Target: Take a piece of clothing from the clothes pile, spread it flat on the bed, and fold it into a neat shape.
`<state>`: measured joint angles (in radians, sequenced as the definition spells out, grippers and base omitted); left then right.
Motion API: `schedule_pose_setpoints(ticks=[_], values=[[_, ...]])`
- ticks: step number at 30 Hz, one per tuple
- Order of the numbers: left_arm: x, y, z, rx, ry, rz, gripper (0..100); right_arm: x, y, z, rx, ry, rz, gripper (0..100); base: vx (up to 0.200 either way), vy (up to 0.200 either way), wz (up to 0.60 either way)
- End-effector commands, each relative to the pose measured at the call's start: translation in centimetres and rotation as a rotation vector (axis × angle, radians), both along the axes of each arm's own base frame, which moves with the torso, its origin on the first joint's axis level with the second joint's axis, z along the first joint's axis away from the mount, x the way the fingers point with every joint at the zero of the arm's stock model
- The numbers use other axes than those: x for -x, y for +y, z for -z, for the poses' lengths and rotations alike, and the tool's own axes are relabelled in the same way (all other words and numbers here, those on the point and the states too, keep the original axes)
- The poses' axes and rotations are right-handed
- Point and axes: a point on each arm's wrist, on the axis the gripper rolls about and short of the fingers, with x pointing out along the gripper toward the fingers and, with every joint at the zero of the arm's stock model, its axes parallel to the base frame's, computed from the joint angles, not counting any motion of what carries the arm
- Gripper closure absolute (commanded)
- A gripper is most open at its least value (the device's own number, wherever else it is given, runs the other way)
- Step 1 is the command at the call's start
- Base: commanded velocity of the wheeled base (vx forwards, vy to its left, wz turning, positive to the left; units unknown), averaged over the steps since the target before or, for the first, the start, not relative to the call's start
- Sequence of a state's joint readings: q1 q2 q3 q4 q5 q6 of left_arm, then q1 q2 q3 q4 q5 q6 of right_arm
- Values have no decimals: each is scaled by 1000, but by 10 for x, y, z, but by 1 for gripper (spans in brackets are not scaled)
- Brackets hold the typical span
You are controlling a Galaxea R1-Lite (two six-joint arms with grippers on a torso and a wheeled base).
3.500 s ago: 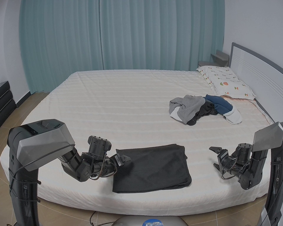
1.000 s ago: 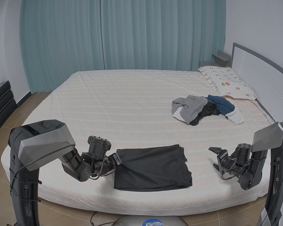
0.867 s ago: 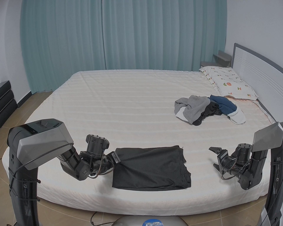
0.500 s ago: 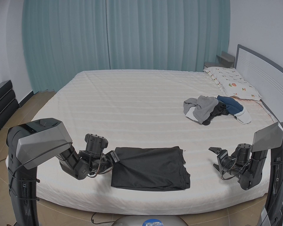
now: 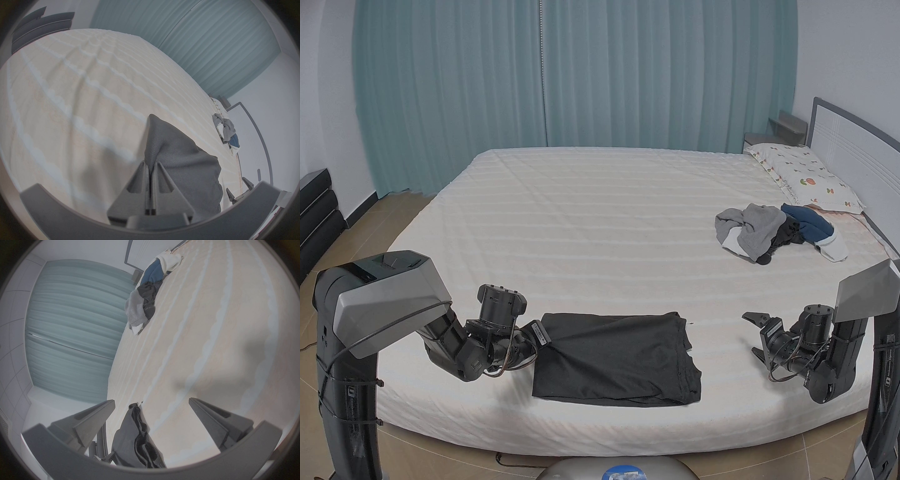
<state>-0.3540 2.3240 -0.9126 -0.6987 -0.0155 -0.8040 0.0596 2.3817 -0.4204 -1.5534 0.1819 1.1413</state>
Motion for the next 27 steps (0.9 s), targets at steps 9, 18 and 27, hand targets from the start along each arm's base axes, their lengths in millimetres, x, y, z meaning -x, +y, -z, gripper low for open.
schedule_pose_setpoints(ticks=[9,18,27], values=[[4,-2,2,-3,16,5,100,-1,0,-3,-3,-18,1,0,0,200,0],[14,-8,7,-12,40,29,100,1,7,-5,-4,-20,-23,0,0,44,0],[23,-15,5,-15,51,57,0,8,23,-10,-6,-18,-74,0,0,0,0]])
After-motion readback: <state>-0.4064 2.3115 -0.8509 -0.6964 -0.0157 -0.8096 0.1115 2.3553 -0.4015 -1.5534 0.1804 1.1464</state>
